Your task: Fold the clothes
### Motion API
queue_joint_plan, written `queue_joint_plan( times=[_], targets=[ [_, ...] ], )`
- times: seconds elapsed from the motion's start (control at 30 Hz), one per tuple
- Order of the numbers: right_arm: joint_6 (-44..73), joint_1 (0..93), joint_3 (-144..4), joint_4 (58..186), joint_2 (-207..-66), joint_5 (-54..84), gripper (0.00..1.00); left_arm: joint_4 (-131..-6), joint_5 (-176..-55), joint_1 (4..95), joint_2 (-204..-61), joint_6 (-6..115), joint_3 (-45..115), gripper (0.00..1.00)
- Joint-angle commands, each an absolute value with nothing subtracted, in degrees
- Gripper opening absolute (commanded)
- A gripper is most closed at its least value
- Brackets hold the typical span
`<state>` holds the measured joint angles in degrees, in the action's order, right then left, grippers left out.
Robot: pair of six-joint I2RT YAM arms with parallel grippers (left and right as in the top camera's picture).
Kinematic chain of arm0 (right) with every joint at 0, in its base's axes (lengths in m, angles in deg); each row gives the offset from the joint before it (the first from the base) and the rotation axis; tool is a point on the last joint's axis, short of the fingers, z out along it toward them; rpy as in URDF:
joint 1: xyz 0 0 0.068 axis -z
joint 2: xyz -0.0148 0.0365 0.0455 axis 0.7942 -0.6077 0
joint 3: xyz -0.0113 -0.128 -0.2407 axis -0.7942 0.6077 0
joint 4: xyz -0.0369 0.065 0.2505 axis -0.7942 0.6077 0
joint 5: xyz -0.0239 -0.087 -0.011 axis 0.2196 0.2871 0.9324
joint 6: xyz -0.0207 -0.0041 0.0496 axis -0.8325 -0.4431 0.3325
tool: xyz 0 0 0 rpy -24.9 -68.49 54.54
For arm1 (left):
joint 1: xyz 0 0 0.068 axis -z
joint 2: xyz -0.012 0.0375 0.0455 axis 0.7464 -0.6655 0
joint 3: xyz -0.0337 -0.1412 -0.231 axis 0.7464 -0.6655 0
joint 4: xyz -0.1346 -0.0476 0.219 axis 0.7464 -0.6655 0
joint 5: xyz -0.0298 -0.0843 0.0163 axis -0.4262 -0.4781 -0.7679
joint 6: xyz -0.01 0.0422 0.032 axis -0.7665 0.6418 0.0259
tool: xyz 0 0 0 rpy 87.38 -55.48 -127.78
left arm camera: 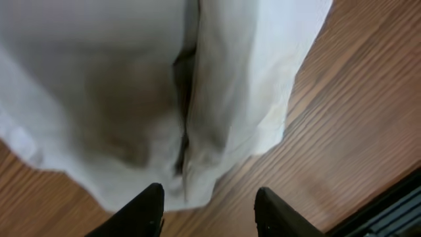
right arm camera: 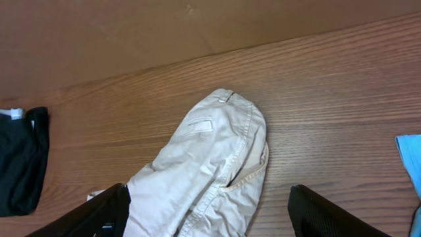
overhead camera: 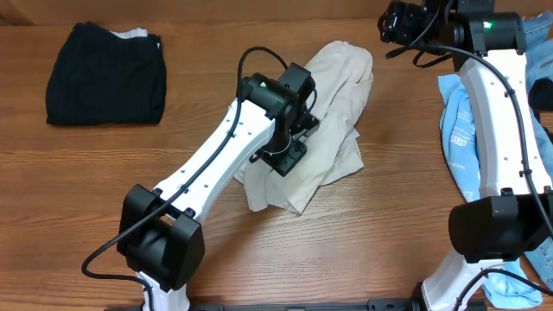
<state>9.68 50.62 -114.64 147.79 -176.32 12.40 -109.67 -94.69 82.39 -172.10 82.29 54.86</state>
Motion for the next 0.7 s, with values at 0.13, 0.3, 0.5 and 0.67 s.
queue_joint_plan(
  times=[0.13, 0.3, 0.5, 0.67],
  targets=[
    [9.2, 50.7, -116.2, 147.9, -176.2, 12.1, 0.81, -105.0, -98.1, 82.5, -172.4, 86.1, 49.1, 0.55],
    [9.2, 50.7, -116.2, 147.8, -176.2, 12.1, 0.81, -103.3, -98.4, 82.5, -172.4, 86.1, 47.1, 0.46],
    [9.2, 50.7, -116.2, 147.9, -176.2, 12.1, 0.81, -102.9, -102.4, 82.6, -172.4, 86.1, 47.0, 0.41],
    [9.2, 50.7, -116.2, 147.9, -176.2, 12.7, 0.82, -102.9, -102.6, 82.9, -172.4, 86.1, 47.0, 0.44]
  ],
)
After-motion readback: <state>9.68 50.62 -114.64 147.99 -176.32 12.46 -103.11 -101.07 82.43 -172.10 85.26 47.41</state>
